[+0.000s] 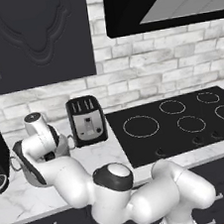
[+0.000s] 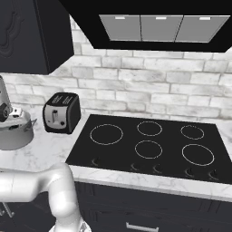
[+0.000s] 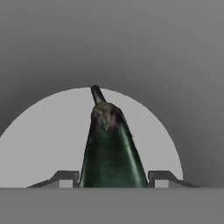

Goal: Turn on the sink faucet. Then move the eggplant from the counter to the sink. Turn off the sink. Move the vegetable from the sink to the pot next to the stove. Finally move the pot to the front center burner.

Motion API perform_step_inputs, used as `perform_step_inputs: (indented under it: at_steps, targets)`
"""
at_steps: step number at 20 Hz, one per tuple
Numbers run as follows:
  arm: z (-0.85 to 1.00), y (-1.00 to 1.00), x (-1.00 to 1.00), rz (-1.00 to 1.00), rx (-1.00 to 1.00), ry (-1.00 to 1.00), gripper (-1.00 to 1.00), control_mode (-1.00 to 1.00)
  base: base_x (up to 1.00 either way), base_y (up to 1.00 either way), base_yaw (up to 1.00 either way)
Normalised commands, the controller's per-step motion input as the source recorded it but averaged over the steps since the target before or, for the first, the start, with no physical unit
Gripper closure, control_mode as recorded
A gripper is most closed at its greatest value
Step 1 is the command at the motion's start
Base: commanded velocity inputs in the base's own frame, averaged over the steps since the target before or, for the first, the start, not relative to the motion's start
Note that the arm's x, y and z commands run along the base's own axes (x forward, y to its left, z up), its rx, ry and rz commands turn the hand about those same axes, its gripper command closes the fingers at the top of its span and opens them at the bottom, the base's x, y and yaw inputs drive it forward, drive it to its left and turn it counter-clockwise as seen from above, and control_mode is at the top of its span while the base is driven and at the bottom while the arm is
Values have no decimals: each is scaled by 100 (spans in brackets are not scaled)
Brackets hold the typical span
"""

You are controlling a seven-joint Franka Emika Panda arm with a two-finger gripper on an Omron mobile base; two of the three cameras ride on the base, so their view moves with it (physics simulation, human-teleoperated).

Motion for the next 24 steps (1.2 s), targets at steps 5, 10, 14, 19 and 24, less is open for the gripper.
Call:
perform_step_inputs:
  at_steps: [5, 10, 14, 19, 24]
  targets:
    - [31, 0, -14, 0, 3, -1, -100, -100, 0, 0, 0]
    - [37, 0, -10, 0, 1, -3, -100, -100, 0, 0, 0]
    - [19, -14, -27, 0, 0, -12, -100, -100, 0, 0, 0]
    - [26, -58, -33, 0, 7, -2, -100, -100, 0, 0, 0]
    - [39, -81, -28, 0, 15, 0, -100, -100, 0, 0, 0]
